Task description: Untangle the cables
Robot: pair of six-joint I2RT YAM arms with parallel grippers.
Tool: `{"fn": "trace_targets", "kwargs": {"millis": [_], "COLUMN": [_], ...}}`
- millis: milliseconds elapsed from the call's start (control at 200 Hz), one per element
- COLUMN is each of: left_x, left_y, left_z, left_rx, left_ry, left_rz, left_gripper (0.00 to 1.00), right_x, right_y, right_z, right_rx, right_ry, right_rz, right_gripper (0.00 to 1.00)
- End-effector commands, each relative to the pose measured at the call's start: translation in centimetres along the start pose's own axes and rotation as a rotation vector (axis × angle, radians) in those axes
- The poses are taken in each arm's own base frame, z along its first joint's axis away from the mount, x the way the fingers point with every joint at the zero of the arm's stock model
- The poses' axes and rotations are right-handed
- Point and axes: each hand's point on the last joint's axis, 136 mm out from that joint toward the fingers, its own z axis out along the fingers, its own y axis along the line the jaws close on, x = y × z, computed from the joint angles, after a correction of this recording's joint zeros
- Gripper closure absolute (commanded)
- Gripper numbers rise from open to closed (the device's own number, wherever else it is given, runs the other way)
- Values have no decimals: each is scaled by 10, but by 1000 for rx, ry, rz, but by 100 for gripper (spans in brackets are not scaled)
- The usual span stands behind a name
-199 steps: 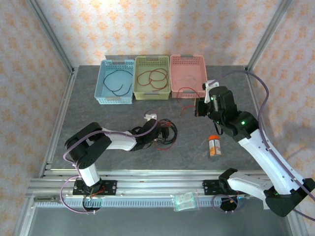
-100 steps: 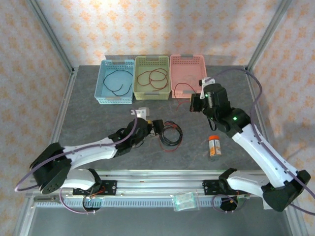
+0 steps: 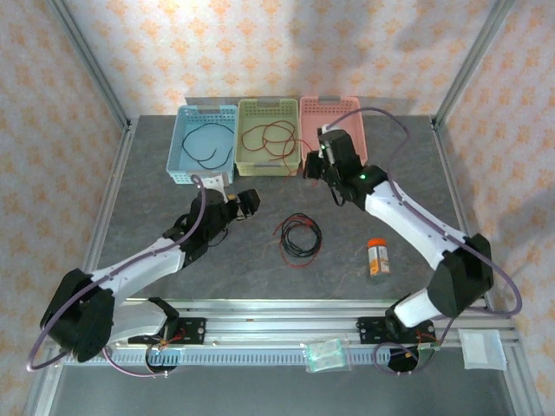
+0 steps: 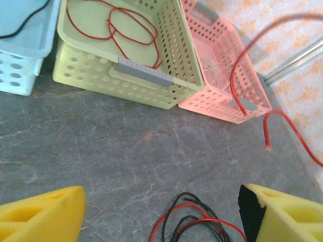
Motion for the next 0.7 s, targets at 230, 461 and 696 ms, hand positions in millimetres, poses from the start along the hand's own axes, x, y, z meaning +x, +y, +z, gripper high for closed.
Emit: {"fn": "trace_targets", "kwargs": {"millis": [230,461,696], "left_x": [-60,-88,-103], "left_y": [-8,4,21], "left_z": [35,57,75], "left_rx": [66,23,-52], "left_ry": [-84,-131,-169], "left_rz": [-7,17,15], "left_gripper": [19,13,1], "right_x": [-48,-55,-51], "right_y": [21,28,20], "right_z": [67,126,173], "right_rx": [21,62,145], "right_ry": [-84,-54,-38], "right_rz": [-3,-22,-31], "right_gripper": [100,100,100]}}
